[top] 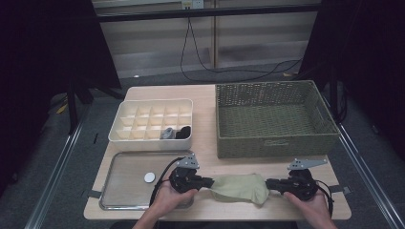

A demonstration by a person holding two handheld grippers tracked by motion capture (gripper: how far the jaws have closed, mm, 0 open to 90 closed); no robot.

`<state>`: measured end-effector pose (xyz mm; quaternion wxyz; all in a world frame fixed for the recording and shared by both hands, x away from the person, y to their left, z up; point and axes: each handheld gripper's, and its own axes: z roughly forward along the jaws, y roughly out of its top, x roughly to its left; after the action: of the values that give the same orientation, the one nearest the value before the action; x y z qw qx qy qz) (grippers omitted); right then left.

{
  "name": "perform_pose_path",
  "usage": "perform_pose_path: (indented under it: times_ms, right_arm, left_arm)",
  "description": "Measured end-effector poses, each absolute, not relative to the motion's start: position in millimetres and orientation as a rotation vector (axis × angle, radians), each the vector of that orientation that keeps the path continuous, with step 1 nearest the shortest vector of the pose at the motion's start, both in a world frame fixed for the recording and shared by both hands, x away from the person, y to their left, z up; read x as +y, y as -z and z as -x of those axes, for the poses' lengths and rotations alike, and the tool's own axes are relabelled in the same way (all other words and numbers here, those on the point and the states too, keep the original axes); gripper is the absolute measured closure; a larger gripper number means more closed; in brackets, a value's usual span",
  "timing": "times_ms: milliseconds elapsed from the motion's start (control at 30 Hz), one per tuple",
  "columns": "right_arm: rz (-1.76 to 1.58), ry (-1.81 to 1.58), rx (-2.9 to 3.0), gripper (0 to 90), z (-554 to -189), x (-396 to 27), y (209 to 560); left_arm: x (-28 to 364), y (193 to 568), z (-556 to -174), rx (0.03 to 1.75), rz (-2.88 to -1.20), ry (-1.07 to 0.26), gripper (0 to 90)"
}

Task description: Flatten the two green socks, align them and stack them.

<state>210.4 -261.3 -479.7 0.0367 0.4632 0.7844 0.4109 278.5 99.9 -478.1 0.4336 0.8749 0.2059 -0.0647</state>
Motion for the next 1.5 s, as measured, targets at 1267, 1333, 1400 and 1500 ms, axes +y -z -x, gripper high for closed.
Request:
perform_pose_path:
  times_ms: [1267,1333,1400,1500]
  right_arm:
    - [-1.364,-1.170,2.482,80.9,-227,-238,493]
    - [-1.369,-1.178,2.472,79.2,-228,-239,492]
    - [-1.374,-1.191,2.467,77.7,-229,-241,492]
    - [-1.396,-1.223,2.428,73.3,-228,-247,489]
  left_arm:
    - [54,494,-266,0.333,-2.331,0.193,73.6]
    - [55,494,-266,0.331,-2.339,0.202,73.3]
    - [55,496,-267,0.321,-2.317,0.205,73.4]
    - [55,495,-267,0.320,-2.327,0.196,73.9]
